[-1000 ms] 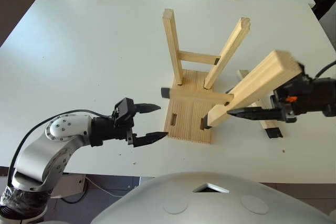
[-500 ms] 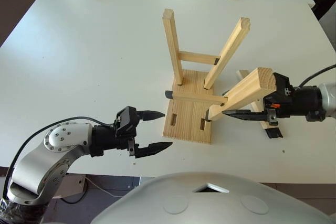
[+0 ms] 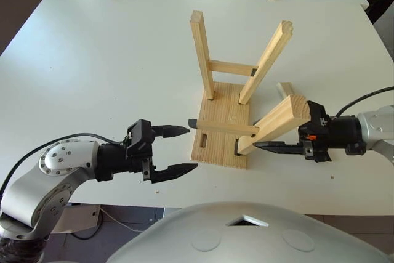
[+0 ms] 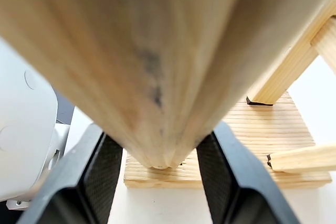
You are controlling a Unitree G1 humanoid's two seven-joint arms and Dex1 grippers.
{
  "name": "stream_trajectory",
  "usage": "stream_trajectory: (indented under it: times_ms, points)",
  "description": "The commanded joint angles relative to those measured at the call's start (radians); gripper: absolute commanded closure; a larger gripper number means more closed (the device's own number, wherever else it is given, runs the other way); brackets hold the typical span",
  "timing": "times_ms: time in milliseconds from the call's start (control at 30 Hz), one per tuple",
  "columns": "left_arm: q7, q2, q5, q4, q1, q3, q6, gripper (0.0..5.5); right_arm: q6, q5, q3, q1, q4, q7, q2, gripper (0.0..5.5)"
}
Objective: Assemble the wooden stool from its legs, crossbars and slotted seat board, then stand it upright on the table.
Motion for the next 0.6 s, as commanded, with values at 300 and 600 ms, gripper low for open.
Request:
stream_trajectory:
  times_ms: [300, 600]
  points:
    - [-0.012, 0.021, -0.013, 0.016, -0.028, -0.002, 0.006, 1.26, -0.159, -0.137, 0.057, 0.046, 0.057, 0.016, -0.01, 3.48]
    - [-0.021, 0.029, -0.006, 0.046, -0.055, -0.005, 0.004, 1.26, -0.216, -0.19, 0.099, 0.082, 0.089, 0.012, -0.016, 3.48]
